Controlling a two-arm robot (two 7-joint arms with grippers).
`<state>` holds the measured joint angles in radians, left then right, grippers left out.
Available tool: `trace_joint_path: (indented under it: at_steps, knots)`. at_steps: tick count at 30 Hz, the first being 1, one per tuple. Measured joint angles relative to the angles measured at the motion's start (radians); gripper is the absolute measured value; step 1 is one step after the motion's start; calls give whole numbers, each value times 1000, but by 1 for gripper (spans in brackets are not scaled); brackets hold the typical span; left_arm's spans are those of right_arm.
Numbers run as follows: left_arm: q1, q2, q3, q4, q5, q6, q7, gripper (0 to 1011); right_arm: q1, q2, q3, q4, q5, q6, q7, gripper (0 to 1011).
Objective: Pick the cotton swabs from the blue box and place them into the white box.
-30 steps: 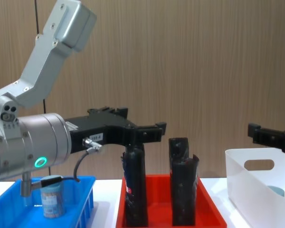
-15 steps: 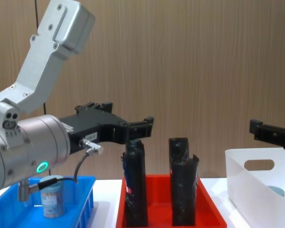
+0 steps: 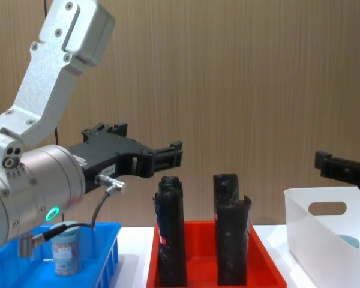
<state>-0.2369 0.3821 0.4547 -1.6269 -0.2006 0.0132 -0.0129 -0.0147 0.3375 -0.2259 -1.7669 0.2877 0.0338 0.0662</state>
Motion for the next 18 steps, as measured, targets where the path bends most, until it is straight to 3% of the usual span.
trace_joint_path:
  at_steps: [18]
  knots:
    - [0,0,0,0,1,0,2,1004,2,0,1,1,0,2,5,1001]
